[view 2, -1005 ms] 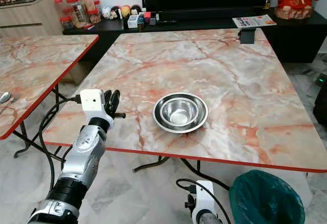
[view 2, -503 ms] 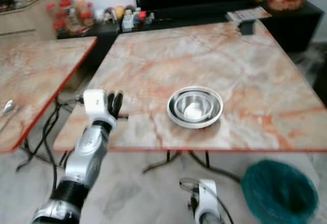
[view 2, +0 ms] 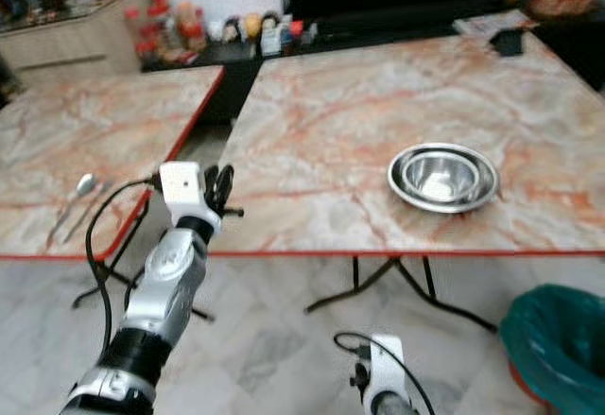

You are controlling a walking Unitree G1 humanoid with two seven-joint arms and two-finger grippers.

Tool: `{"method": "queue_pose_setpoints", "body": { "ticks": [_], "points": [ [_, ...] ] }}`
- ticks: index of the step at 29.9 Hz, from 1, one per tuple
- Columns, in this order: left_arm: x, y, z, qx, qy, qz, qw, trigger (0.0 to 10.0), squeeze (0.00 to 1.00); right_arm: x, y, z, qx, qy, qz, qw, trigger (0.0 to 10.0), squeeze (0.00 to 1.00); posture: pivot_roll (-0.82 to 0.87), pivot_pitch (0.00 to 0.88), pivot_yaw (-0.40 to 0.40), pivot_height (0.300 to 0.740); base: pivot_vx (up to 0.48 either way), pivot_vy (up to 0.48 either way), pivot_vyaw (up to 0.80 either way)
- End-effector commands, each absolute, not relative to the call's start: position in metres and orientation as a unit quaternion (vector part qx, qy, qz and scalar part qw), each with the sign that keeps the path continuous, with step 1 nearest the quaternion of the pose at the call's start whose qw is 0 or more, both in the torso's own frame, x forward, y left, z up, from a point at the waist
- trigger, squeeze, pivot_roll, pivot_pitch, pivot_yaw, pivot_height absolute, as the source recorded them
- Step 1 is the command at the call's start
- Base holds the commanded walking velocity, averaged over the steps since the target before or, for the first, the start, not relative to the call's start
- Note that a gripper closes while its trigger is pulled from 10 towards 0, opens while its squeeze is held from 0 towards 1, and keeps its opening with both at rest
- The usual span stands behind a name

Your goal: Setting the table

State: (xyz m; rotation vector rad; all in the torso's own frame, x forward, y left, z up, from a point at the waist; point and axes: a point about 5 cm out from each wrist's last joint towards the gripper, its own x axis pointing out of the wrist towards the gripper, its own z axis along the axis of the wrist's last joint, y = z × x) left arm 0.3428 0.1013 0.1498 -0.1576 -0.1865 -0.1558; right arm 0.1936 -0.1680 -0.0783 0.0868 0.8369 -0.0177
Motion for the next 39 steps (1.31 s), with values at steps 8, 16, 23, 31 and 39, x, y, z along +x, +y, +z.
{"method": "queue_pose_setpoints", "body": {
  "ticks": [8, 16, 23, 31, 39],
  "points": [
    [0.342, 0.125, 0.143, -0.057, -0.084, -0.044, 0.994, 10.0, 0.00, 0.196, -0.155, -0.078, 0.054, 0.404, 0.004, 0.913, 10.0, 0.00, -0.01, 0.000, 0.120, 0.740, 0.000, 0.480, 0.00],
    [0.339, 0.141, 0.121, -0.016, -0.045, -0.036, 0.998, 10.0, 0.00, 0.196, -0.152, -0.078, 0.056, 0.404, 0.004, 0.913, 10.0, 0.00, -0.01, 0.000, 0.130, 0.740, 0.000, 0.420, 0.00],
    [0.318, 0.175, 0.062, 0.043, 0.071, -0.024, 0.996, 10.0, 0.00, 0.196, -0.152, -0.078, 0.056, 0.404, 0.005, 0.913, 10.0, 0.00, -0.01, 0.000, 0.137, 0.740, 0.000, 0.000, 0.00],
    [0.264, 0.200, -0.019, 0.085, 0.268, -0.039, 0.959, 10.0, 0.00, 0.198, -0.150, -0.077, 0.057, 0.403, 0.005, 0.914, 10.0, 0.00, -0.01, 0.000, 0.140, 0.740, 0.000, 0.000, 0.00],
    [0.210, 0.216, -0.061, 0.072, 0.388, -0.011, 0.919, 10.0, 0.00, 0.198, -0.148, -0.077, 0.059, 0.404, 0.007, 0.913, 10.0, 0.00, -0.01, 0.000, 0.145, 0.740, 0.032, 0.000, 0.00]
  ]
}}
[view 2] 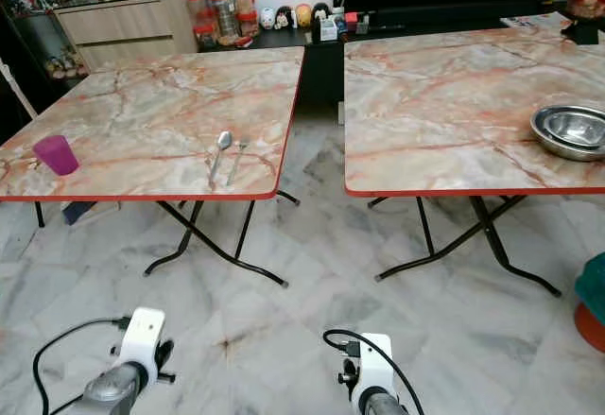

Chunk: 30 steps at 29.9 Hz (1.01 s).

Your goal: Setting the table

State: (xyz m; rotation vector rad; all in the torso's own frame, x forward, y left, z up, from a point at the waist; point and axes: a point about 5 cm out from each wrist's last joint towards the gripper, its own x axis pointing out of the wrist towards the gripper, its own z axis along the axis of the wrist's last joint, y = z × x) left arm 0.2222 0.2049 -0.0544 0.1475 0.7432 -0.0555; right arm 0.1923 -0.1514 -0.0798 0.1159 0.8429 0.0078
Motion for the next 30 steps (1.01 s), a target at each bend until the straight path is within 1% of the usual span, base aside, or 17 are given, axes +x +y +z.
{"method": "queue_pose_setpoints", "body": {
  "ticks": [1, 5, 22, 25, 30],
  "points": [
    [0.207, 0.217, -0.062, 0.072, 0.393, -0.010, 0.917, 10.0, 0.00, 0.198, -0.147, -0.077, 0.059, 0.404, 0.007, 0.913, 10.0, 0.00, -0.01, 0.000, 0.145, 0.740, 0.255, 0.000, 0.00],
    [0.198, 0.222, -0.068, 0.070, 0.414, 0.009, 0.907, 10.0, 0.00, 0.197, -0.148, -0.077, 0.062, 0.404, 0.003, 0.913, 10.0, 0.00, -0.01, 0.000, 0.149, 0.740, 0.370, 0.000, 0.00],
    [0.199, 0.217, -0.069, 0.065, 0.419, 0.009, 0.906, 10.0, 0.00, 0.195, -0.147, -0.079, 0.066, 0.405, 0.001, 0.912, 10.0, 0.00, 0.00, 0.000, 0.142, 0.740, 0.475, 0.000, 0.00],
    [0.195, 0.216, -0.072, 0.062, 0.428, 0.009, 0.901, 10.0, 0.00, 0.196, -0.150, -0.078, 0.066, 0.405, -0.004, 0.912, 10.0, 0.00, -0.01, 0.000, 0.138, 0.740, 0.480, 0.000, 0.00],
    [0.195, 0.214, -0.072, 0.056, 0.427, 0.012, 0.902, 10.0, 0.00, 0.195, -0.153, -0.079, 0.061, 0.406, -0.005, 0.912, 10.0, 0.00, 0.00, 0.000, 0.125, 0.740, 0.478, 0.000, 0.00]
  ]
}}
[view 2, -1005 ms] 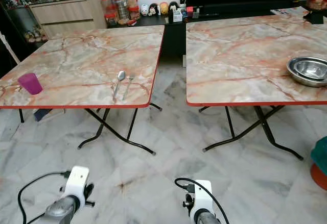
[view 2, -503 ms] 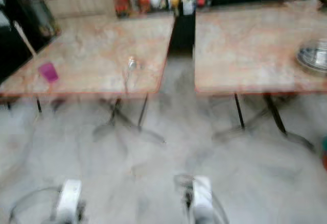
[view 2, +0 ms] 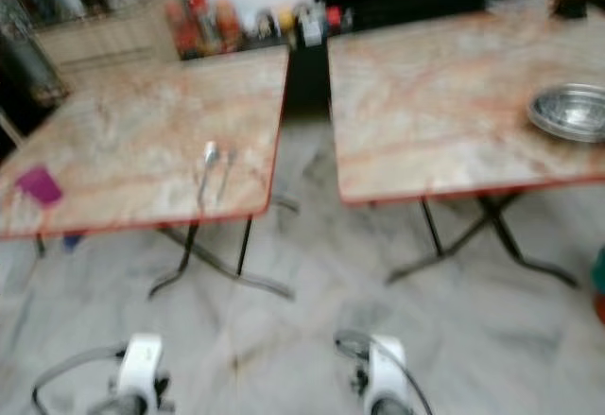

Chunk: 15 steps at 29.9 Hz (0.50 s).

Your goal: Setting the table

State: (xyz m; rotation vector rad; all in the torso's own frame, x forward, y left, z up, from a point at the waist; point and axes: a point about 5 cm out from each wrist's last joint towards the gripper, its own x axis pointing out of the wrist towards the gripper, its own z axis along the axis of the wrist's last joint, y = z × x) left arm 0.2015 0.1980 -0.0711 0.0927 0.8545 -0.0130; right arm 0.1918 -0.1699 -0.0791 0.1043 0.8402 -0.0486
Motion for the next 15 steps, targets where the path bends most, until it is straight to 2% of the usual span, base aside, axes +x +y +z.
{"method": "queue_pose_setpoints", "body": {
  "ticks": [1, 2, 10, 15],
  "points": [
    [0.195, 0.214, -0.072, 0.055, 0.428, 0.012, 0.902, 10.0, 0.00, 0.195, -0.154, -0.079, 0.060, 0.406, -0.005, 0.912, 10.0, 0.00, 0.00, 0.000, 0.125, 0.740, 0.416, 0.000, 0.00],
    [0.195, 0.213, -0.073, 0.054, 0.428, 0.013, 0.902, 10.0, 0.00, 0.195, -0.155, -0.079, 0.059, 0.406, -0.006, 0.912, 10.0, 0.00, -0.01, 0.000, 0.123, 0.740, 0.330, 0.000, 0.00],
    [0.195, 0.204, -0.074, 0.042, 0.424, 0.004, 0.905, 10.0, 0.00, 0.196, -0.161, -0.077, 0.054, 0.403, -0.009, 0.914, 10.0, 0.00, -0.04, 0.000, 0.103, 0.740, 0.000, 0.000, 0.00],
    [0.199, 0.191, -0.074, 0.032, 0.418, -0.009, 0.908, 10.0, 0.00, 0.193, -0.162, -0.078, 0.025, 0.406, 0.026, 0.913, 10.0, 0.00, -0.07, 0.000, 0.076, 0.740, 0.000, 0.000, 0.00]
  ]
}}
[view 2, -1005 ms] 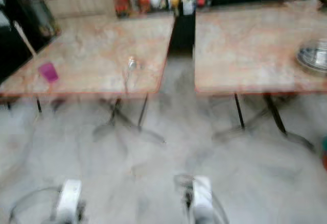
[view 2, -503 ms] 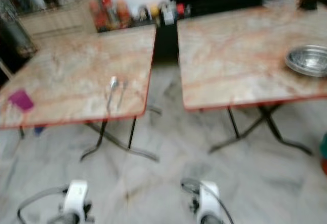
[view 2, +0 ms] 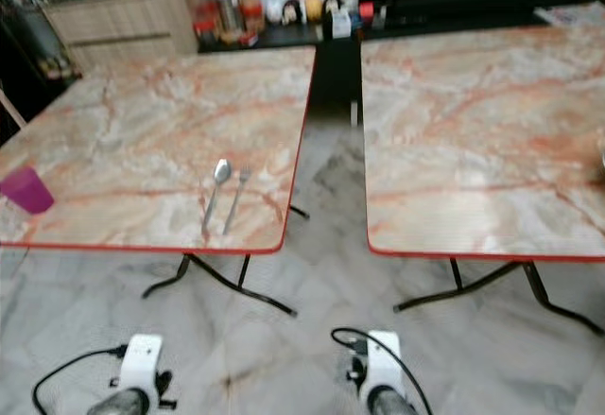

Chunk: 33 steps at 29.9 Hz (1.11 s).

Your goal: Setting the table

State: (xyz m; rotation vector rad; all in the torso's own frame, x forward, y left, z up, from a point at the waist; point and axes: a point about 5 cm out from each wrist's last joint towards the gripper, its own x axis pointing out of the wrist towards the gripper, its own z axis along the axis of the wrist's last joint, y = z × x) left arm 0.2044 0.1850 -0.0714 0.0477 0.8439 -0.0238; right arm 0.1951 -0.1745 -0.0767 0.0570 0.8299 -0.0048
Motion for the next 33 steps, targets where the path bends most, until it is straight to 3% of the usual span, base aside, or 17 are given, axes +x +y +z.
{"method": "queue_pose_setpoints", "body": {
  "ticks": [1, 14, 33],
  "points": [
    [0.200, 0.187, -0.074, 0.032, 0.419, -0.013, 0.907, 10.0, 0.00, 0.192, -0.163, -0.079, 0.021, 0.406, 0.029, 0.913, 10.0, 0.00, -0.07, 0.000, 0.073, 0.740, 0.000, 0.000, 0.00],
    [0.198, 0.180, -0.076, 0.038, 0.428, -0.025, 0.903, 10.0, 0.00, 0.192, -0.169, -0.079, 0.032, 0.406, 0.005, 0.913, 10.0, 0.00, -0.09, 0.000, 0.082, 0.740, 0.000, 0.000, 0.00],
    [0.198, 0.188, -0.075, 0.055, 0.427, -0.023, 0.902, 10.0, 0.00, 0.196, -0.166, -0.077, 0.049, 0.404, -0.009, 0.913, 10.0, 0.00, -0.06, 0.000, 0.100, 0.740, 0.000, 0.352, -0.15]
  ]
}}
